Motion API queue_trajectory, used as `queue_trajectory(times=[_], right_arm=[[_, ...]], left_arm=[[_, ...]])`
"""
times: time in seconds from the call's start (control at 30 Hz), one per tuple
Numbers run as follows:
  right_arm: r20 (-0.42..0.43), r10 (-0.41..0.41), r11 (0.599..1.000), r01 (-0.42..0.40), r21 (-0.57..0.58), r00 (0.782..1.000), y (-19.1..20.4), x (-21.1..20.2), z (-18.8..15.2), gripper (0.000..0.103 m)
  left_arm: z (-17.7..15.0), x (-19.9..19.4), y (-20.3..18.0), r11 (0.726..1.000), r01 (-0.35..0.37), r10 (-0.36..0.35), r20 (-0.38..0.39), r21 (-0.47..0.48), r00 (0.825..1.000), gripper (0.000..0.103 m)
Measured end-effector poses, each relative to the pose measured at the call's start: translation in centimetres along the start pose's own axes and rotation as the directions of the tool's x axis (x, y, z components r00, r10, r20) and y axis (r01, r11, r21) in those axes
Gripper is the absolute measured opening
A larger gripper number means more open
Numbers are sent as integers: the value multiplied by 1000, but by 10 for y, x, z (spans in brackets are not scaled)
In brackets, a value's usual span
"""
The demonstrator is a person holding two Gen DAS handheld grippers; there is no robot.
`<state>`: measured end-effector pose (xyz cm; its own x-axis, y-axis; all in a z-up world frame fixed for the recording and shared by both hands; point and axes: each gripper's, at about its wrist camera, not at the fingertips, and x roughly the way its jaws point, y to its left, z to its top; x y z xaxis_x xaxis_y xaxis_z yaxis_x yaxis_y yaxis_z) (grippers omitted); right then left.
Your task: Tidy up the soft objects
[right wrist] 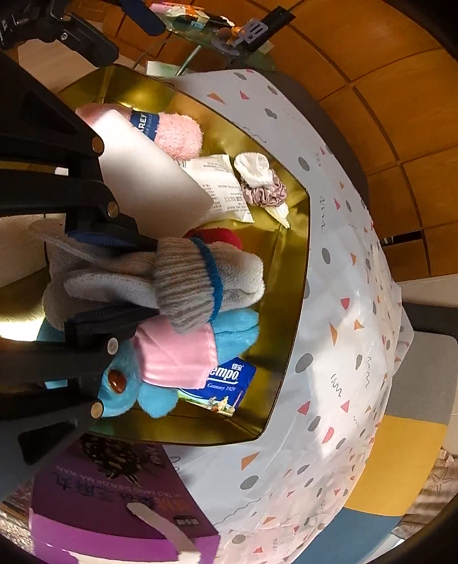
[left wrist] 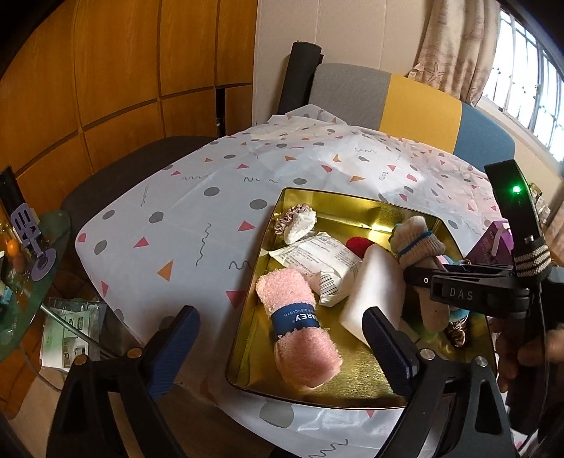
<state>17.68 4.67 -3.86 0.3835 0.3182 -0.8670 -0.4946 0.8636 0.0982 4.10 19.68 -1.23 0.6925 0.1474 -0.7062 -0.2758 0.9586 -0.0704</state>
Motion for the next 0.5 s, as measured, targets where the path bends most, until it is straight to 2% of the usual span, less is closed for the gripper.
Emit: queue_trajectory(times=[0.17, 0.27, 0.37, 0.5], right_arm=[[64, -10, 1000, 9, 12, 998, 3, -17, -6, 46], [117, -35, 999, 36, -5, 993, 8, -32, -8, 68], [181, -55, 998, 55, 8, 982, 9, -51, -12, 72], [240, -96, 995, 86, 52, 966, 4, -74, -24, 73]], left_arm=[[1, -7, -3, 1000, -7, 7, 15, 1, 1000, 102], [0, -12, -5, 1000, -9, 9, 26, 6, 1000, 102], [-1, -18, -10, 1000, -11, 11, 38, 15, 999, 103], [-4, -28, -17, 999, -15, 13, 58, 29, 998, 103]])
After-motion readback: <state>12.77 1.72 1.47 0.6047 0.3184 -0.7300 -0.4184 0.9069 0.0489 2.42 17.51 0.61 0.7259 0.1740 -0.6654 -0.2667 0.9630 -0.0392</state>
